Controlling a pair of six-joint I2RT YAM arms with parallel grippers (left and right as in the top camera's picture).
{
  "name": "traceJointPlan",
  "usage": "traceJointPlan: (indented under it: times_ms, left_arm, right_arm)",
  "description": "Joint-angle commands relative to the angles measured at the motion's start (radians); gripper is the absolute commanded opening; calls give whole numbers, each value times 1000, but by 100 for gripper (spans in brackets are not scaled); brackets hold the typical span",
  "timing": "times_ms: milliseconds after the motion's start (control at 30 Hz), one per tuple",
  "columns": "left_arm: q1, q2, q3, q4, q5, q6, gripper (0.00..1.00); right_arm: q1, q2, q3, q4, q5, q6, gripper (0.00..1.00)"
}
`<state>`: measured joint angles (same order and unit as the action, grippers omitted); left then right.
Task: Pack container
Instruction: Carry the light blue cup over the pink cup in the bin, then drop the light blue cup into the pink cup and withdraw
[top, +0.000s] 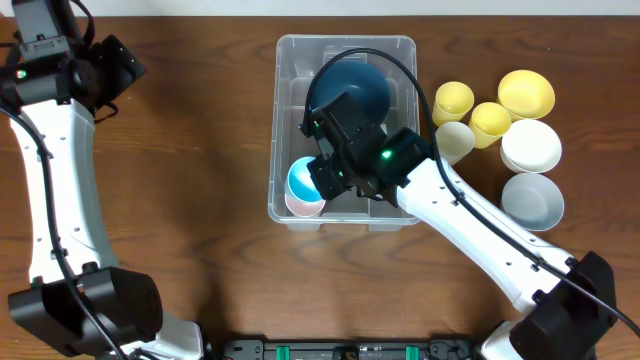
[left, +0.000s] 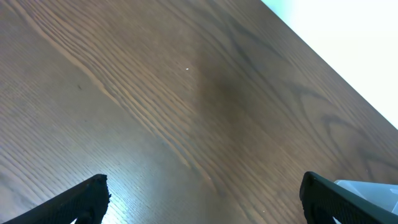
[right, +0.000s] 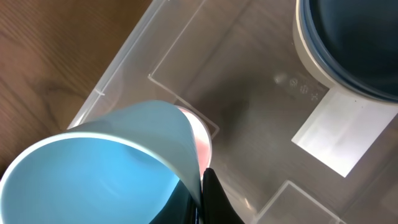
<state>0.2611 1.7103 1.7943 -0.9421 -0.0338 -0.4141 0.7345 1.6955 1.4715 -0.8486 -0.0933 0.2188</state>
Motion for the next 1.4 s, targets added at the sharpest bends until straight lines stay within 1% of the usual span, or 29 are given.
traceJointPlan:
  times_ms: [0, 1233, 1333, 1367]
  left_arm:
    - [4, 2, 10, -4, -12, 10, 98]
    - [4, 2, 10, -4, -12, 10, 98]
    - [4, 2, 10, -4, -12, 10, 98]
    - [4, 2, 10, -4, -12, 10, 98]
  right_arm:
    - [8, 8, 13, -12, 16, -10, 1]
    - [23, 8, 13, -49, 33, -10, 1]
    - [26, 8, 13, -49, 33, -10, 1]
    - [26, 8, 13, -49, 33, -10, 3]
